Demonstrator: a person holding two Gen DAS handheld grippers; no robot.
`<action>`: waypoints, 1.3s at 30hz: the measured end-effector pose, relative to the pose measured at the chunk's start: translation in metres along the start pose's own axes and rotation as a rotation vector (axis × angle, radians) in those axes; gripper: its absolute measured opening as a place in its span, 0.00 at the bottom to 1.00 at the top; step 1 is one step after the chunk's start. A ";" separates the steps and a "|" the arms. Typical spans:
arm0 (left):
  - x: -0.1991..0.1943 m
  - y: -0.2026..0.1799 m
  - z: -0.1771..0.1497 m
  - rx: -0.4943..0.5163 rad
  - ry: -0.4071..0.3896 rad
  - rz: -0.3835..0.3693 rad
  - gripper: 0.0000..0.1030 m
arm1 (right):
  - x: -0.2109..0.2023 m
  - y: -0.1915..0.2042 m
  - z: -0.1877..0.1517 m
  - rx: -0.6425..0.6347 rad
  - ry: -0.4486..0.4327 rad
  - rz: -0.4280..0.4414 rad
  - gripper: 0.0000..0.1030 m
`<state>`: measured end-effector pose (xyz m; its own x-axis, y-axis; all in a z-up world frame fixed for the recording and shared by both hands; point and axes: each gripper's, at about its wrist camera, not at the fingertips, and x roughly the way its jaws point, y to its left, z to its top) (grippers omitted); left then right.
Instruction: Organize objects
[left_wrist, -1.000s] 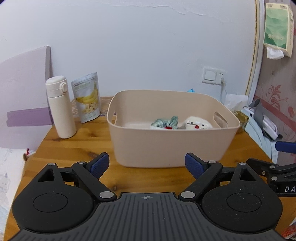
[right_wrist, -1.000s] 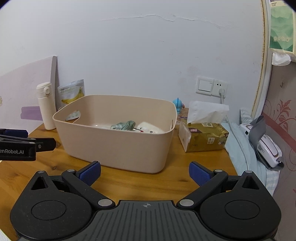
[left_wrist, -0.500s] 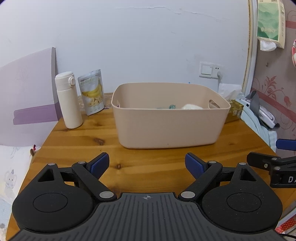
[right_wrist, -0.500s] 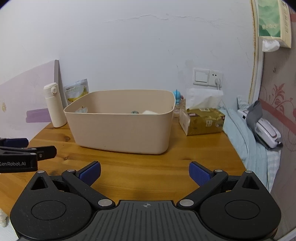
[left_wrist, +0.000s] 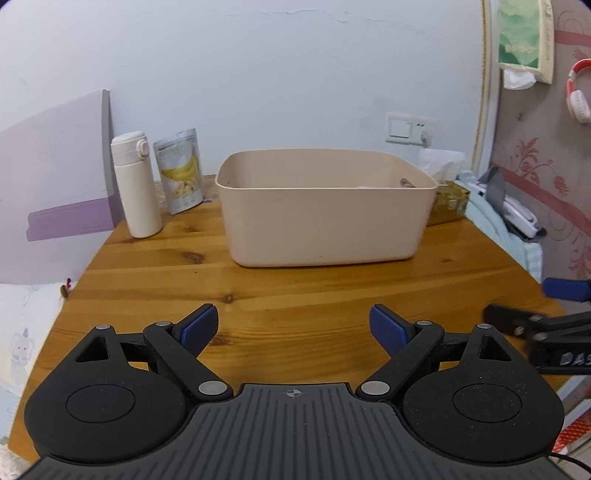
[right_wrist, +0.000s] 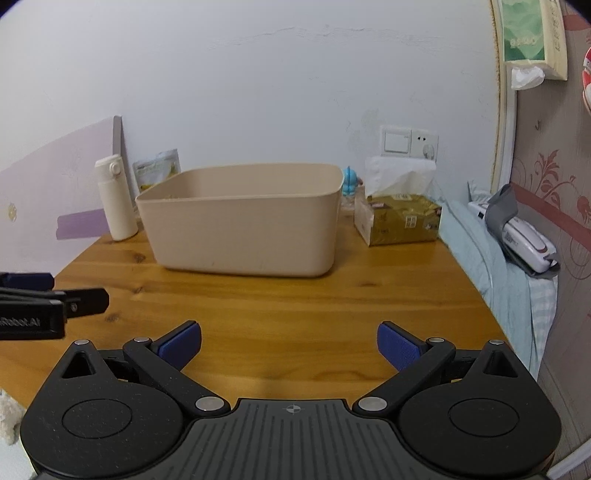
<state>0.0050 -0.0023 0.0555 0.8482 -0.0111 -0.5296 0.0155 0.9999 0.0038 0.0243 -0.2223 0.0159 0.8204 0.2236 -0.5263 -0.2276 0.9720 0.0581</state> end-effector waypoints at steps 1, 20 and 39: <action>-0.002 -0.001 -0.002 0.003 0.000 -0.005 0.89 | 0.000 0.000 -0.003 -0.002 0.003 -0.002 1.00; 0.005 -0.002 -0.027 0.016 0.034 0.038 0.90 | -0.001 -0.003 -0.014 -0.021 0.039 -0.001 1.00; 0.012 -0.005 -0.036 0.056 0.060 0.024 0.90 | 0.012 -0.005 -0.027 -0.006 0.101 -0.026 1.00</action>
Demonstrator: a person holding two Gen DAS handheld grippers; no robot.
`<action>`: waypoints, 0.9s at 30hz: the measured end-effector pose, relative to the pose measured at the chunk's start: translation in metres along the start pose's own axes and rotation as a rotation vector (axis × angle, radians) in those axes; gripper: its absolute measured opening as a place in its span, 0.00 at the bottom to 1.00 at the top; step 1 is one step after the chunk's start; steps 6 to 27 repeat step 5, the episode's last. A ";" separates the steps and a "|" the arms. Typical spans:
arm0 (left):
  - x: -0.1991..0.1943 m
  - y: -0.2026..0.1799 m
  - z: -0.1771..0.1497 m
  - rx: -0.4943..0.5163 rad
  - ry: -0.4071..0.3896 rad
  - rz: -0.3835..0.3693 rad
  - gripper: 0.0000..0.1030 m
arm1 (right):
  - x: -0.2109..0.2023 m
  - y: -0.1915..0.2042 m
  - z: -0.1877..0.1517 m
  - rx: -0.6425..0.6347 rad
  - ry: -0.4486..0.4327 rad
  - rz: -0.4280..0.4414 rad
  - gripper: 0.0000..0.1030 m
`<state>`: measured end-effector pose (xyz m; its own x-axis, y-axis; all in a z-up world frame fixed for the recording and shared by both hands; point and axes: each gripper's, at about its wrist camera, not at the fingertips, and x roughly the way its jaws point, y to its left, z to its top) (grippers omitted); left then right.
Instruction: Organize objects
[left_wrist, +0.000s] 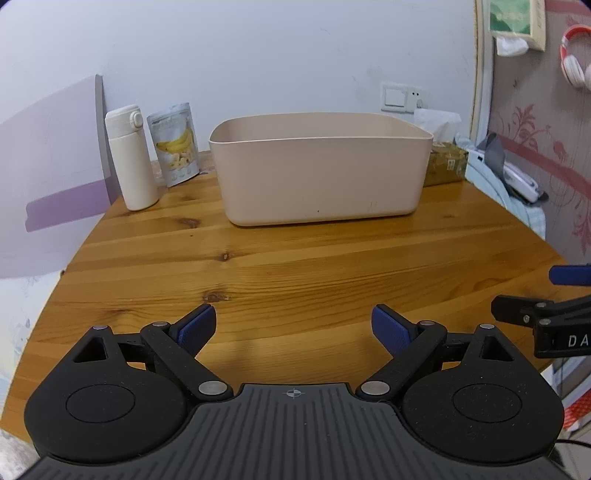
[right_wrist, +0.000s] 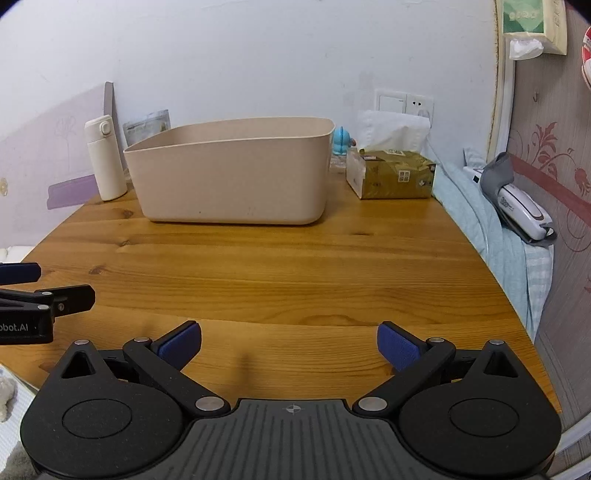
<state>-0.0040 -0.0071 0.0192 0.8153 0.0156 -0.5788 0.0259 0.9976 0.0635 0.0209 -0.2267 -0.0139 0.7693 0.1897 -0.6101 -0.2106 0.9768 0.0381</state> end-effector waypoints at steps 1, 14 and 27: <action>0.001 -0.001 -0.001 0.011 0.003 0.011 0.90 | 0.001 0.000 0.000 -0.003 0.001 -0.001 1.00; 0.004 -0.002 -0.002 0.032 0.006 0.026 0.90 | 0.003 0.001 -0.001 -0.004 0.003 0.001 1.00; 0.004 -0.002 -0.002 0.032 0.006 0.026 0.90 | 0.003 0.001 -0.001 -0.004 0.003 0.001 1.00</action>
